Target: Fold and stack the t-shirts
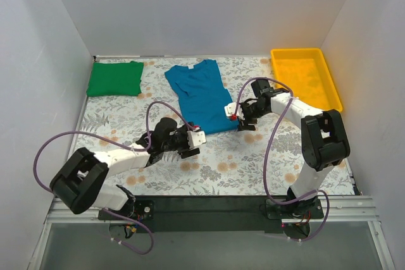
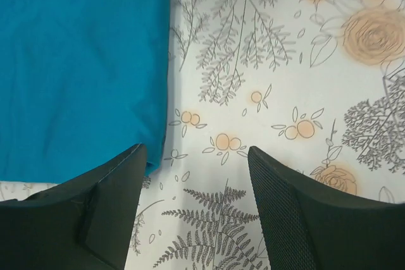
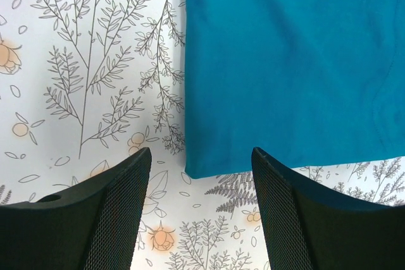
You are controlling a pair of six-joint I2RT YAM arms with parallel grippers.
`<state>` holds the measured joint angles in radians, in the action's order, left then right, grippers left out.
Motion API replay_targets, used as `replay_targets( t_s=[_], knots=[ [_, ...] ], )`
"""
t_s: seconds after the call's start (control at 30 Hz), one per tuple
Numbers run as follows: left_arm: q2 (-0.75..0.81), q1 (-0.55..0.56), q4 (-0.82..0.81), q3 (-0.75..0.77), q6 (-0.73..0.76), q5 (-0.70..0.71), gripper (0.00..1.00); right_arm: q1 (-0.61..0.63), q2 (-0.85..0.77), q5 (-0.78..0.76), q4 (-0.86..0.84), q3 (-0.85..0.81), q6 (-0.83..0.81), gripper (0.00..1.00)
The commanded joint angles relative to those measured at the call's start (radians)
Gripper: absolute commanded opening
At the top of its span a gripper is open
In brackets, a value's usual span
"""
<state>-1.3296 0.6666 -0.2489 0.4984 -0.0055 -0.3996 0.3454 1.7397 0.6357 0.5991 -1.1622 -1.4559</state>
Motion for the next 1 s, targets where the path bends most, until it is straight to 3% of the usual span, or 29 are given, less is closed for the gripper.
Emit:
replay_targets(
  t_s=[0.0, 0.5, 0.7, 0.83, 0.97],
  knots=[
    [-0.045, 0.008, -0.021, 0.043, 0.044, 0.048, 0.64, 0.007, 0.000, 0.033, -0.022, 0.002, -0.072, 0.71],
    [-0.239, 0.014, -0.147, 0.091, 0.078, 0.186, 0.60, 0.044, 0.101, -0.080, -0.125, -0.021, 0.048, 0.66],
    [-0.293, 0.014, -0.177, 0.086, 0.081, 0.243, 0.46, 0.043, 0.133, -0.120, -0.139, -0.017, 0.065, 0.59],
    [-0.309, 0.016, -0.190, 0.083, 0.084, 0.278, 0.38, 0.044, 0.146, -0.130, -0.144, -0.016, 0.077, 0.47],
    [-0.333, 0.016, -0.185, 0.094, 0.082, 0.291, 0.22, 0.044, 0.150, -0.126, -0.142, -0.010, 0.083, 0.39]
  ],
)
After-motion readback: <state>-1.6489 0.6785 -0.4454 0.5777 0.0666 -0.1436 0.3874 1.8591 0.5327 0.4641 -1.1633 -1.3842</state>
